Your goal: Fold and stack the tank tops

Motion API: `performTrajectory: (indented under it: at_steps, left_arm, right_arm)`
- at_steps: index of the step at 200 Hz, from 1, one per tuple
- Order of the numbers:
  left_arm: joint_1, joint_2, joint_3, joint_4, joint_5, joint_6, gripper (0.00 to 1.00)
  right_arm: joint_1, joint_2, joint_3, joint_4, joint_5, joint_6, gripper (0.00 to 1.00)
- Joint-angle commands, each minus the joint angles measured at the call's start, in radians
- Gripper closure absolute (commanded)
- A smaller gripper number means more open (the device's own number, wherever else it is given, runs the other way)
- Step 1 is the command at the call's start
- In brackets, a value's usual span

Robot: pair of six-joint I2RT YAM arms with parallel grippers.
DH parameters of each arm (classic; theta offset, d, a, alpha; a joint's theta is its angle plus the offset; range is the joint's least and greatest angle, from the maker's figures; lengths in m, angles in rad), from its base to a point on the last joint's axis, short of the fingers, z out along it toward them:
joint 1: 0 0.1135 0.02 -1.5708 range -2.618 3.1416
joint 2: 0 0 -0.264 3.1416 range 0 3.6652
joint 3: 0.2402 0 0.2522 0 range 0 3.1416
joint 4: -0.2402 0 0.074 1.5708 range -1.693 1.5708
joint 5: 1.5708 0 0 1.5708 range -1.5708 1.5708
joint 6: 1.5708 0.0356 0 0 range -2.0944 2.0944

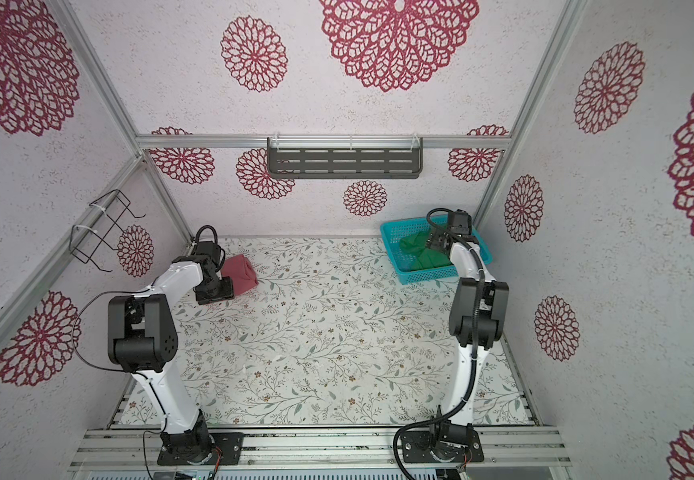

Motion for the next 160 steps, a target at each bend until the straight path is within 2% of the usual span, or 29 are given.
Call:
performTrajectory:
  at_steps: [1,36,70,98,127,160]
  left_arm:
    - [0.030,0.049,0.008,0.012,-0.003,-0.015,0.41]
    - [0.086,0.140,0.073,-0.015,-0.039,0.007,0.44]
    - [0.135,0.233,0.193,-0.050,-0.067,0.022,0.43]
    - [0.159,0.280,0.284,-0.060,-0.089,0.033,0.43]
    - [0.167,0.307,0.366,-0.083,-0.090,0.039,0.43]
    - [0.170,0.289,0.368,-0.063,-0.118,0.035,0.43]
  right_arm:
    - [-0.009,0.002,0.038,-0.014,-0.001,-0.035,0.07]
    - [-0.020,0.053,0.045,0.013,-0.007,-0.023,0.07]
    - [-0.023,0.095,0.046,0.055,-0.005,-0.015,0.12]
    - [-0.023,0.113,0.053,0.073,0.003,0.005,0.12]
    - [-0.023,0.122,0.055,0.099,0.012,0.030,0.11]
    - [-0.023,0.184,0.123,0.097,0.002,0.059,0.10]
